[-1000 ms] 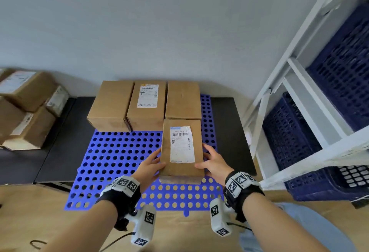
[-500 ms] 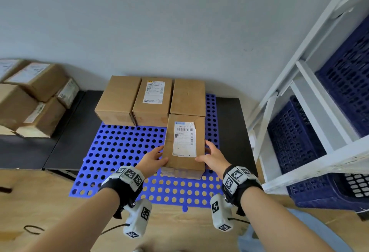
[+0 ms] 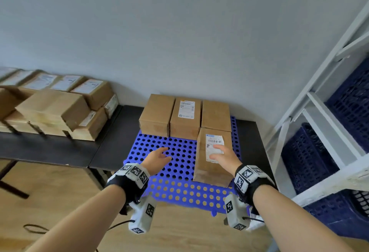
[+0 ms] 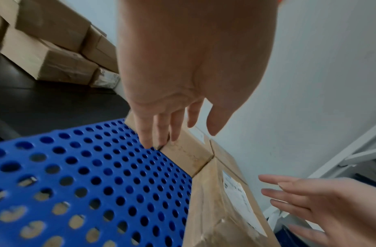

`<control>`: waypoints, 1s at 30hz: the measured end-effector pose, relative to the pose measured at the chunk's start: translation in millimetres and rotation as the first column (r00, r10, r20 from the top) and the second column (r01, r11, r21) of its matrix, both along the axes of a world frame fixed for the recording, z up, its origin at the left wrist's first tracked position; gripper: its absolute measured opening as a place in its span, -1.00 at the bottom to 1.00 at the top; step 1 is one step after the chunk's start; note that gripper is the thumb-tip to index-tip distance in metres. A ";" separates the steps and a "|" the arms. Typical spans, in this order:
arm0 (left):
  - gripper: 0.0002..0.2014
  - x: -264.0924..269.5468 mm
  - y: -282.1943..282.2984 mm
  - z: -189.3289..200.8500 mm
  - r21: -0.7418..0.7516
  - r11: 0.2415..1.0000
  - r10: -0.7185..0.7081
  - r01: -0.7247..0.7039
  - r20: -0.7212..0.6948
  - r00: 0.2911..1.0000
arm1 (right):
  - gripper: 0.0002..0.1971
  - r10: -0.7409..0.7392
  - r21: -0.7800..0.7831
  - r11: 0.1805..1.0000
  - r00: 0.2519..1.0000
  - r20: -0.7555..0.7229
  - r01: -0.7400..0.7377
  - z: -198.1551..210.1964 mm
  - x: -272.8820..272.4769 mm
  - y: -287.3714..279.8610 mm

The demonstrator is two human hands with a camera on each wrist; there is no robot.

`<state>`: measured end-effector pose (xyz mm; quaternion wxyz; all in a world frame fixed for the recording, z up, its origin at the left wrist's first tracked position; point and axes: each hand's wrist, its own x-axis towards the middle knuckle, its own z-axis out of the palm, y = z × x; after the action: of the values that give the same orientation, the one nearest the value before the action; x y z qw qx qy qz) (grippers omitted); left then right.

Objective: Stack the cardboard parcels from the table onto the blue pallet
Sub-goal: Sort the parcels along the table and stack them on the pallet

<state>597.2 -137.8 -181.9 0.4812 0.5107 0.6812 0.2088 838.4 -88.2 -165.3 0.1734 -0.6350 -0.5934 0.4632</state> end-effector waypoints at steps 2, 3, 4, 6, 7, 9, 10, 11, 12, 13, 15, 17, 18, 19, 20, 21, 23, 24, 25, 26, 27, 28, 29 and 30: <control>-0.48 -15.0 -7.7 5.7 0.007 1.000 0.013 -0.013 -0.014 1.000 | -0.48 0.014 -0.005 1.000 1.000 0.011 -0.014 1.4 -14.1 -6.0; -0.48 -30.0 -17.6 11.1 0.018 0.999 0.027 -0.026 -0.020 0.999 | -0.49 0.038 -0.004 0.999 0.999 0.023 -0.038 2.9 -30.0 -12.9; -0.49 -45.4 -28.4 16.5 0.029 0.999 0.040 -0.039 -0.024 0.999 | -0.49 0.052 -0.001 0.999 0.998 0.026 -0.052 3.4 -46.3 -19.5; -0.49 -76.7 -49.7 22.0 0.036 0.997 0.072 -0.071 -0.028 0.997 | -0.49 0.057 -0.011 0.998 0.998 0.016 -0.057 3.1 -79.6 -33.0; -0.49 -93.5 -59.5 22.5 0.035 0.995 0.095 -0.094 -0.024 0.995 | -0.50 0.060 -0.016 0.998 0.998 0.018 -0.059 3.1 -96.6 -40.0; -0.49 -124.1 -77.6 22.9 0.036 0.989 0.142 -0.141 -0.029 0.990 | -0.50 0.079 -0.020 0.997 0.997 0.025 -0.079 2.4 -126.8 -51.5; -0.49 -140.2 -86.8 22.3 0.042 0.985 0.170 -0.168 -0.043 0.985 | -0.50 0.102 -0.022 0.995 0.994 0.030 -0.101 1.6 -142.2 -56.9; -0.50 -155.7 -95.1 22.0 0.053 0.979 0.198 -0.195 -0.059 0.978 | -0.48 0.121 -0.021 0.992 0.992 0.034 -0.120 2.4 -157.6 -61.9; -0.51 -170.8 -102.9 22.0 0.064 0.973 0.226 -0.222 -0.070 0.972 | -0.47 0.136 -0.019 0.991 0.990 0.035 -0.136 2.9 -171.5 -66.0; -0.51 -185.3 -110.2 21.5 0.070 0.967 0.250 -0.245 -0.074 0.965 | -0.47 0.148 -0.015 0.989 0.988 0.035 -0.148 3.8 -185.2 -69.5; -0.51 -215.3 -124.1 20.8 0.066 0.955 0.292 -0.288 -0.072 0.954 | -0.46 0.166 -0.010 0.986 0.986 0.030 -0.166 5.5 -213.1 -74.7; -0.51 -243.9 -136.8 21.2 0.063 0.945 0.325 -0.320 -0.079 0.943 | -0.46 0.186 -0.002 0.982 0.982 0.025 -0.186 7.0 -239.9 -78.2; -0.51 -257.4 -142.3 22.0 0.065 0.939 0.341 -0.337 -0.083 0.936 | -0.46 0.199 0.000 0.980 0.980 0.025 -0.199 8.3 -252.8 -79.4; -0.51 -270.1 -146.9 22.3 0.069 0.933 0.360 -0.354 -0.086 0.929 | -0.46 0.214 0.003 0.977 0.977 0.024 -0.214 9.4 -265.5 -80.3; -0.51 -282.2 -151.0 23.5 0.073 0.926 0.376 -0.371 -0.087 0.922 | -0.46 0.226 0.004 0.974 0.974 0.022 -0.227 10.7 -277.9 -80.9; -0.51 -294.0 -153.5 24.6 0.077 0.920 0.390 -0.384 -0.085 0.917 | -0.46 0.243 0.007 0.970 0.970 0.024 -0.243 11.7 -290.5 -80.5; -0.51 -316.5 -155.8 26.3 0.080 0.909 0.414 -0.408 -0.074 0.907 | -0.46 0.275 0.011 0.961 0.961 0.034 -0.275 12.4 -315.2 -78.1; -0.51 -327.5 -155.2 27.3 0.082 0.903 0.427 -0.422 -0.069 0.901 | -0.46 0.287 0.017 0.958 0.957 0.040 -0.288 12.1 -327.5 -75.9; -0.51 -337.9 -153.5 27.6 0.085 0.895 0.443 -0.438 -0.067 0.894 | -0.46 0.297 0.021 0.954 0.954 0.046 -0.298 11.5 -339.5 -73.5; -0.51 -348.1 -150.6 28.2 0.085 0.887 0.460 -0.454 -0.067 0.886 | -0.46 0.306 0.023 0.951 0.950 0.054 -0.308 10.8 -351.7 -70.7; -0.51 -358.0 -146.6 28.5 0.089 0.880 0.472 -0.466 -0.070 0.879 | -0.46 0.312 0.026 0.949 0.948 0.065 -0.314 9.5 -363.4 -66.6; -0.51 -367.5 -141.7 29.2 0.091 0.876 0.480 -0.473 -0.073 0.874 | -0.46 0.319 0.030 0.946 0.945 0.073 -0.322 8.7 -375.2 -62.1; -0.51 -377.4 -135.9 29.4 0.096 0.873 0.485 -0.478 -0.074 0.871 | -0.46 0.324 0.030 0.944 0.943 0.080 -0.328 6.4 -387.2 -56.1; -0.51 -387.3 -129.5 29.6 0.098 0.870 0.491 -0.484 -0.071 0.868 | -0.46 0.330 0.034 0.942 0.940 0.086 -0.334 4.3 -399.1 -49.3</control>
<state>209.9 -267.3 -152.3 0.3605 0.3495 0.8012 0.3256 439.3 -137.5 -161.0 0.0842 -0.5394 -0.7094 0.4458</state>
